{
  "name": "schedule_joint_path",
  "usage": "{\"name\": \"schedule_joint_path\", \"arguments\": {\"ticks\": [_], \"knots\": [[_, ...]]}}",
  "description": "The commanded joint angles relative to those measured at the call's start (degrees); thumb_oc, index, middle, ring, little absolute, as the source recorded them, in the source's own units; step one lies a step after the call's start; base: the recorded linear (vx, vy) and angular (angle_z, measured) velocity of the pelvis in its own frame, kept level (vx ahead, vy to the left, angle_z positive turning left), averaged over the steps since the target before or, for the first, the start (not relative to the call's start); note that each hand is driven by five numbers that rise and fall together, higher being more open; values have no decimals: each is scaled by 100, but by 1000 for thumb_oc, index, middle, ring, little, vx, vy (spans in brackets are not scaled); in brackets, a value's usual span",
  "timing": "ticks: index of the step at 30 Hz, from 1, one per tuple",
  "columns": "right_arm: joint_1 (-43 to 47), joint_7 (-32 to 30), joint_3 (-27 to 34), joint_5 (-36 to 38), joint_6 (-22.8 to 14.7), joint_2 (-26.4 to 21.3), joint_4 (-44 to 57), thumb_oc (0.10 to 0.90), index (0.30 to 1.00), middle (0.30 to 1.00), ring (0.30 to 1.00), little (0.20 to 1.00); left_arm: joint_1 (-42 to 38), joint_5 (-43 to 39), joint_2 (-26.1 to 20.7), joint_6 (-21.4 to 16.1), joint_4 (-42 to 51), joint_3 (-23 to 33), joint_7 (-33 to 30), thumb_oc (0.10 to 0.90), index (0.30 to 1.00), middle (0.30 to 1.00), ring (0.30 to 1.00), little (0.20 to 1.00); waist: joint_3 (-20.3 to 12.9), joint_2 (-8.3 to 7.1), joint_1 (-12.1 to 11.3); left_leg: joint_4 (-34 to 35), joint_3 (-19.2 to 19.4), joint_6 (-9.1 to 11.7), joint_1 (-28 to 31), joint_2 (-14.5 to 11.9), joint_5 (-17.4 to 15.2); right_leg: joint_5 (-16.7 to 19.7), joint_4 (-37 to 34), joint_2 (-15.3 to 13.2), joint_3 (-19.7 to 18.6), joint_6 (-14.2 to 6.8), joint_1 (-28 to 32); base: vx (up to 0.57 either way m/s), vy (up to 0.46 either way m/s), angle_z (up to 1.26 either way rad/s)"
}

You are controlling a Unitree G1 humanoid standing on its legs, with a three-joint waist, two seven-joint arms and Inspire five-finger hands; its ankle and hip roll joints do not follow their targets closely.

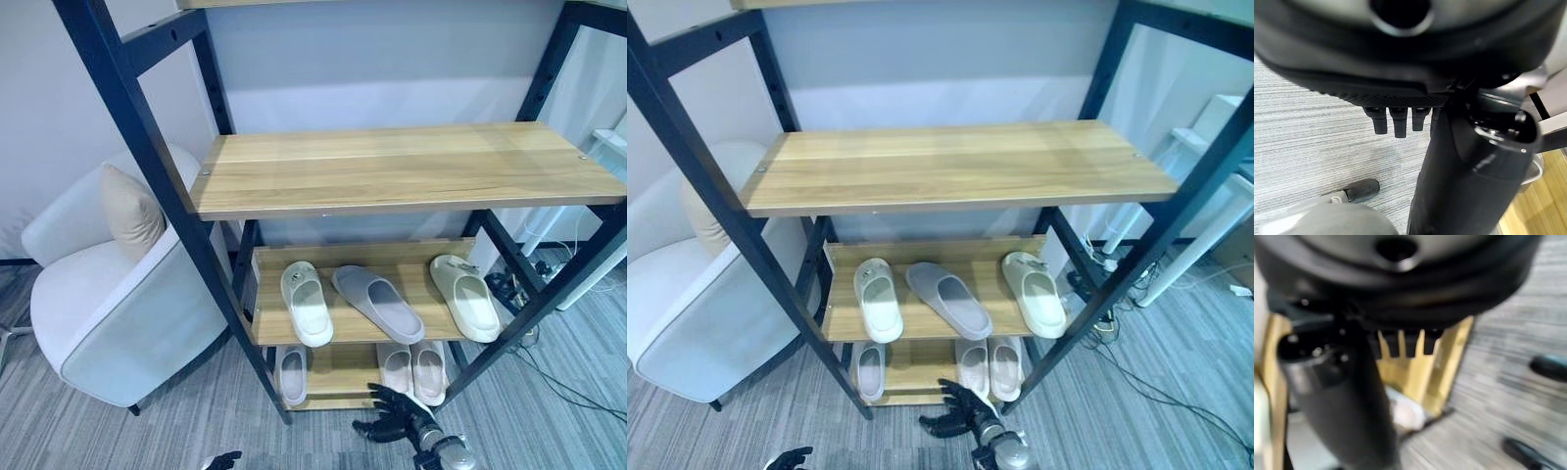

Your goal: Arrange the slippers neatly on the shoe rack.

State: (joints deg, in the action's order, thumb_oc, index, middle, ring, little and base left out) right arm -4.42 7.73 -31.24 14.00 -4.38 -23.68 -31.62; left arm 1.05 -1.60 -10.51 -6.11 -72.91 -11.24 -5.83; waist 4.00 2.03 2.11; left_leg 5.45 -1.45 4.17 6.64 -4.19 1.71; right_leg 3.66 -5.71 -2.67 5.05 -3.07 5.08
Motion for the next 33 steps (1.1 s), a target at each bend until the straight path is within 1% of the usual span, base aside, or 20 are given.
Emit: {"name": "schedule_joint_path", "arguments": {"ticks": [1,4,5,6,7,10,13,14,15,16,17,18,19,20,21,24,26,28,30,33], "knots": [[758,495,-87,-210,-431,-102,1324,800,900,900,900,900,-333,324,-114,-122,-325,-321,-38,800,900,900,900,900,2,-314,-106,-45,155,-174,-9,332,-305,-411,71,-217,-181,-393,61,0,0,0],[871,608,-100,-302,-487,-462,2056,800,900,900,900,900,-322,365,-80,-108,-338,-312,-6,800,900,900,900,900,-18,-323,-120,-45,160,-164,-5,316,-298,-425,71,-204,-173,-397,83,4,2,6],[978,647,18,-284,-558,-730,2682,800,900,900,900,900,-316,370,-63,-119,-316,-307,6,800,900,900,900,900,-25,-328,-120,-45,157,-162,4,310,-294,-429,71,-189,-173,-391,91,1,5,12],[973,649,23,-283,-552,-736,2692,800,900,900,900,900,-317,370,-60,-119,-317,-309,5,800,900,900,900,900,-24,-325,-122,-45,157,-162,6,309,-295,-429,71,-189,-172,-391,93,2,3,8],[1001,663,99,-255,-601,-878,3002,800,900,900,900,900,-301,379,-49,-124,-309,-306,14,800,900,900,900,900,-28,-329,-117,-45,161,-160,8,301,-292,-430,71,-189,-172,-390,94,4,-2,5],[1006,659,438,-123,-745,-1257,3896,800,900,900,900,900,-288,411,-3,-153,-360,-289,34,800,900,900,900,900,-61,-336,-111,-45,150,-158,8,288,-293,-439,71,-174,-162,-388,90,4,-1,1],[938,535,959,-64,-887,-1623,4563,800,900,900,900,900,-241,441,38,-159,-384,-253,69,800,900,900,900,900,-105,-344,-101,-45,137,-152,8,280,-299,-448,71,-164,-138,-392,101,22,-2,-1],[856,210,1362,-213,-978,-1680,4601,800,900,900,900,900,-222,451,61,-170,-406,-224,64,800,900,900,900,900,-116,-350,-90,-45,121,-153,2,278,-300,-450,71,-161,-120,-396,97,0,0,0],[847,210,1369,-214,-976,-1681,4607,800,900,900,900,900,-222,451,61,-170,-406,-229,64,800,900,900,900,900,-117,-349,-95,-45,121,-153,3,278,-300,-450,71,-161,-120,-396,98,30,-4,-1],[787,-139,1740,-506,-991,-1602,4531,800,900,900,900,900,-196,444,72,-161,-408,-170,43,800,900,900,900,900,-118,-345,-94,-45,117,-156,-5,276,-298,-453,71,-156,-102,-396,104,0,0,0],[780,-139,1745,-508,-988,-1601,4536,800,900,900,900,900,-196,443,71,-161,-408,-174,43,800,900,900,900,900,-117,-346,-98,-45,118,-156,-3,276,-298,-454,71,-156,-103,-396,105,40,-4,0],[697,-567,2177,-921,-1037,-1475,4456,800,900,900,900,900,-151,453,79,-144,-422,-113,17,800,900,900,900,900,-120,-336,-104,-45,97,-166,-5,277,-306,-459,71,-156,-94,-395,107,39,-8,1],[685,-817,2352,-1252,-1044,-1428,4349,800,900,900,900,900,-116,481,81,-142,-423,-88,-2,800,900,900,900,900,-116,-337,-108,-45,87,-171,-4,279,-312,-464,71,-151,-91,-394,108,40,-8,2],[682,-821,2352,-1257,-1045,-1425,4349,800,900,900,900,900,-115,481,80,-141,-423,-90,-2,800,900,900,900,900,-115,-338,-110,-45,88,-171,-2,279,-313,-465,71,-151,-92,-394,110,36,-9,2],[699,-1222,2588,-1797,-1011,-1340,4030,800,900,900,900,900,-67,532,80,-143,-397,-78,-32,800,900,900,900,900,-98,-330,-137,-45,68,-182,-5,282,-316,-470,71,-149,-66,-390,117,0,0,0],[765,-1455,2672,-2008,-992,-1290,3817,800,900,900,900,900,-51,552,62,-146,-388,-92,-56,800,900,900,900,900,-85,-332,-153,-45,60,-186,-14,284,-317,-472,71,-147,-58,-387,116,0,0,0],[939,-1788,2817,-2207,-913,-1246,3330,800,900,900,900,900,-21,548,31,-152,-323,-121,-85,800,900,900,900,900,-51,-335,-201,-45,16,-194,-46,285,-316,-481,71,-143,-34,-383,100,14,-10,2],[1132,-2022,2827,-2372,-849,-1222,3010,800,900,900,900,900,-17,538,13,-166,-297,-169,-80,800,900,900,900,900,-34,-333,-235,-45,-7,-196,-77,287,-312,-489,71,-140,-16,-378,82,23,-15,6],[1225,-2102,2839,-2411,-823,-1205,2898,800,900,900,900,900,-16,553,3,-159,-302,-202,-86,800,900,900,900,900,-19,-338,-251,-45,-20,-195,-87,288,-311,-492,71,-139,-6,-374,78,21,-13,6],[1629,-2326,2699,-2492,-738,-1223,2187,800,900,900,900,900,-7,549,-21,-178,-292,-315,-79,800,900,900,900,900,40,-331,-323,-45,-68,-195,-109,305,-310,-507,71,-135,36,-369,70,40,-3,9]]}}
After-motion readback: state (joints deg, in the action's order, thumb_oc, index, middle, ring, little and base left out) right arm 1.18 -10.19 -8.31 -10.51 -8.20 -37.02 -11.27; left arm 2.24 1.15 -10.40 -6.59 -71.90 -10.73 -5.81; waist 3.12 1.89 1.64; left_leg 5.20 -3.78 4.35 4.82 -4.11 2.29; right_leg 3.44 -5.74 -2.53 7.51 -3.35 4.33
